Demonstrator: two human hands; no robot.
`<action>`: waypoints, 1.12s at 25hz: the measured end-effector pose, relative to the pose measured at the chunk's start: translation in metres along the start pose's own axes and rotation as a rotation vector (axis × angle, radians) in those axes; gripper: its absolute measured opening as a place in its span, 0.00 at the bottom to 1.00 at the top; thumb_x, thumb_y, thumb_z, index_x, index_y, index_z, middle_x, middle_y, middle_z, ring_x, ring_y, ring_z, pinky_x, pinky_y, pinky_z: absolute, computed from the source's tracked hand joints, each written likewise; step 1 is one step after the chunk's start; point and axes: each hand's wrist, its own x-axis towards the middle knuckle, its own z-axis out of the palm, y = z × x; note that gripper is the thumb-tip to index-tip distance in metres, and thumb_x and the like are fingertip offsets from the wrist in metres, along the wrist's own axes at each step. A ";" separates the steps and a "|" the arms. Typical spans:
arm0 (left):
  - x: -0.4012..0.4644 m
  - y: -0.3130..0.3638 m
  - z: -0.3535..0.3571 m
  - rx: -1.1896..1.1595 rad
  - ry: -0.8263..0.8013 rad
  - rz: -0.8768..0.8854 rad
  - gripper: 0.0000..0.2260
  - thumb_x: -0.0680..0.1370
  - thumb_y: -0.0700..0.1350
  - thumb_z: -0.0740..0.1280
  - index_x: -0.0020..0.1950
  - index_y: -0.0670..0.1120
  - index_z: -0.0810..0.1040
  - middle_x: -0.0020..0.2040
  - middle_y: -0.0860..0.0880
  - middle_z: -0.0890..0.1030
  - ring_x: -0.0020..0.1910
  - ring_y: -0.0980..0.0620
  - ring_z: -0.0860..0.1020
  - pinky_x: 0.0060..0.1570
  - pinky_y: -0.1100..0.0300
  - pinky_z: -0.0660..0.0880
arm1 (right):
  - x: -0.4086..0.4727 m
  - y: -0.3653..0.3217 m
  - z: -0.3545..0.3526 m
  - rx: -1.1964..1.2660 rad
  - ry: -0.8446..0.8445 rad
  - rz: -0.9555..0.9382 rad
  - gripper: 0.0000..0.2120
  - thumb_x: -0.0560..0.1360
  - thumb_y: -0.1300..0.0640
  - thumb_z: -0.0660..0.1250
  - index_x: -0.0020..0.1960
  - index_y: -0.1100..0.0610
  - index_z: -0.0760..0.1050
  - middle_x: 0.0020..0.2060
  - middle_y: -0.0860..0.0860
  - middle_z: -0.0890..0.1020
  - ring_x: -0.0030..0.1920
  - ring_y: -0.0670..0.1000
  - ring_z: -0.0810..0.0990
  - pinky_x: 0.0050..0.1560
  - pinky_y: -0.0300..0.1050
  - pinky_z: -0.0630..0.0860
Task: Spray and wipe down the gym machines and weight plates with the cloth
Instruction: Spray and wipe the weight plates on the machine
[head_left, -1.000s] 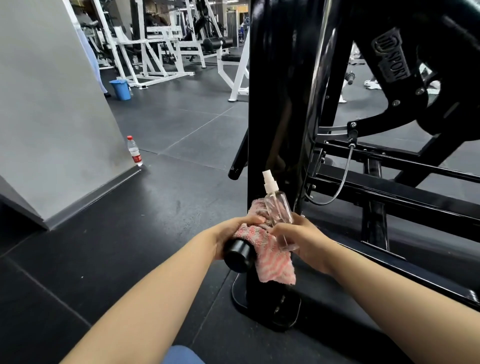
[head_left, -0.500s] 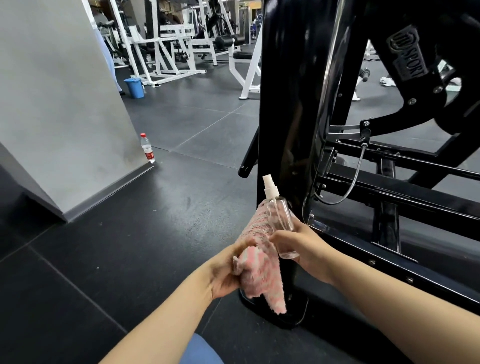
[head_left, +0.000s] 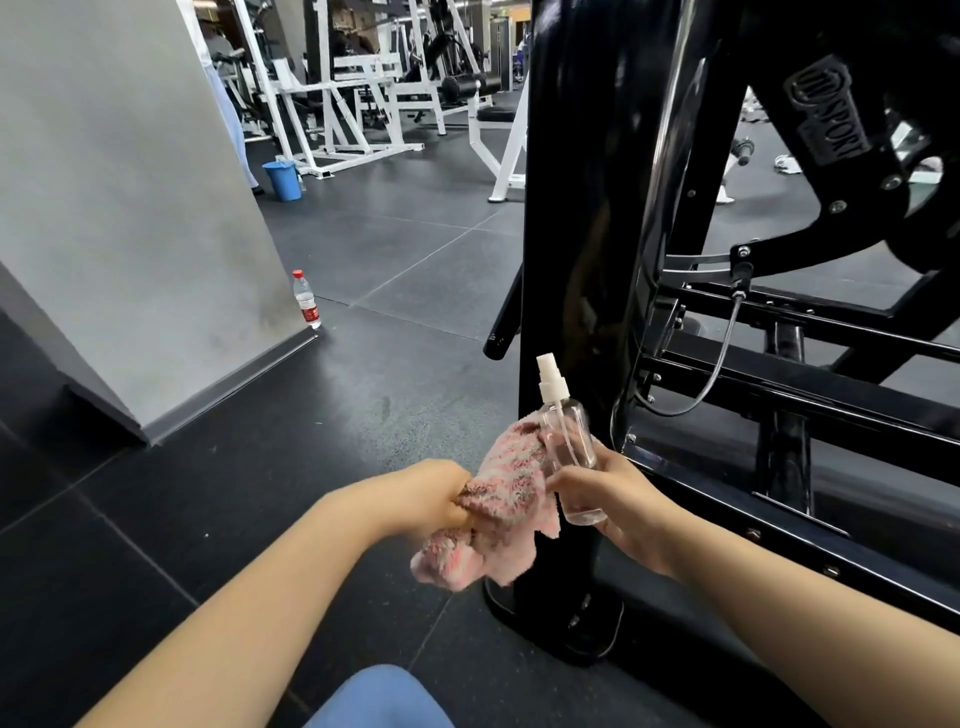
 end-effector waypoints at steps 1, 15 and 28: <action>0.005 0.005 -0.006 -0.026 -0.031 -0.018 0.13 0.78 0.52 0.64 0.39 0.43 0.73 0.35 0.49 0.75 0.38 0.49 0.73 0.38 0.59 0.66 | 0.000 -0.002 0.001 0.029 0.014 -0.001 0.16 0.73 0.76 0.59 0.49 0.55 0.72 0.22 0.43 0.73 0.21 0.41 0.70 0.22 0.32 0.66; 0.093 0.054 -0.007 -0.732 0.144 -0.172 0.01 0.75 0.40 0.66 0.45 0.43 0.74 0.42 0.47 0.78 0.37 0.55 0.75 0.36 0.66 0.73 | 0.030 0.006 -0.016 0.212 0.149 0.110 0.19 0.70 0.69 0.61 0.61 0.60 0.73 0.37 0.54 0.78 0.31 0.47 0.75 0.32 0.38 0.72; -0.003 0.004 0.038 -0.858 -0.029 -0.182 0.08 0.74 0.40 0.69 0.53 0.42 0.80 0.50 0.43 0.82 0.49 0.46 0.80 0.57 0.50 0.76 | -0.036 -0.020 0.015 -0.290 -0.159 0.095 0.18 0.61 0.59 0.67 0.51 0.55 0.75 0.31 0.46 0.77 0.28 0.41 0.74 0.32 0.34 0.70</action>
